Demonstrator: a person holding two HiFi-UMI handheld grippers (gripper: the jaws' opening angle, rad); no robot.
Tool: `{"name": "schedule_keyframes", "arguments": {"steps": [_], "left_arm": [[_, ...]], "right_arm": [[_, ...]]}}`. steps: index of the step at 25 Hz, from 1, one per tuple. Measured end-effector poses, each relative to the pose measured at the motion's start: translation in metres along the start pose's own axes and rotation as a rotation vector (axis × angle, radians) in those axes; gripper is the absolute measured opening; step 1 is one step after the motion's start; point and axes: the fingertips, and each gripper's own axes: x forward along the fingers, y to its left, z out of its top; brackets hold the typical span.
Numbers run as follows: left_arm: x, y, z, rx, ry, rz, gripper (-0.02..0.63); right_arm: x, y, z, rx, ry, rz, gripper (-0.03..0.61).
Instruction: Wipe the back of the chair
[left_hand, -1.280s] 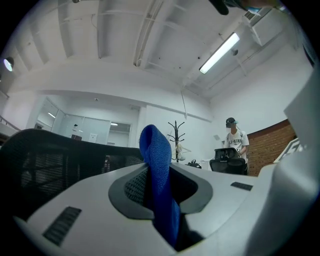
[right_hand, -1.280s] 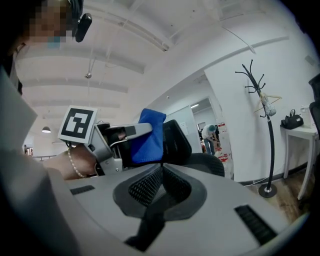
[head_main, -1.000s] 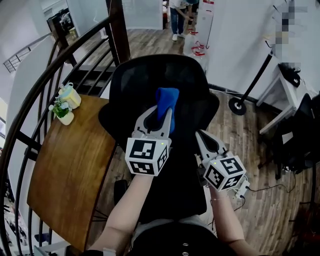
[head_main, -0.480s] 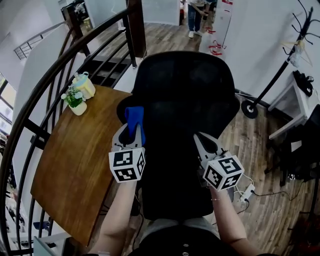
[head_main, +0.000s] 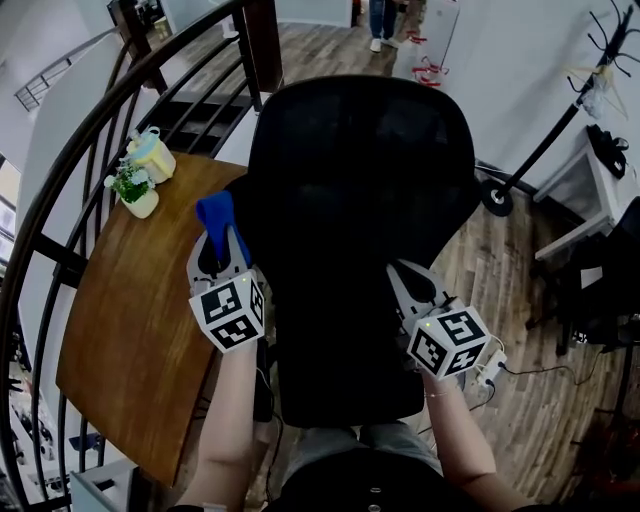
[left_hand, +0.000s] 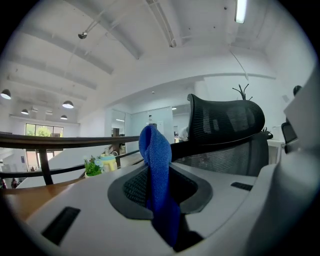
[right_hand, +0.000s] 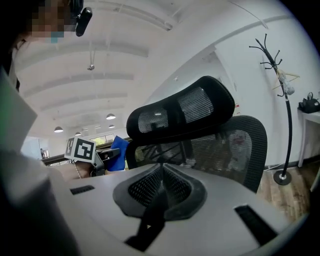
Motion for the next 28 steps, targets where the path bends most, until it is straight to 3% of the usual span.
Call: {"name": "schedule_keyframes", "arguments": {"steps": [12,28], "left_arm": [[0.024,-0.054,-0.018,0.021,0.053,-0.03,0.075],[0.032,-0.131,-0.015,0.004,0.037,-0.08,0.074]], "right_arm": [[-0.016,-0.049,-0.005,0.038,0.008,0.002,0.032],[-0.039,-0.102,-0.009,0.088,-0.003,-0.045,0.032]]}}
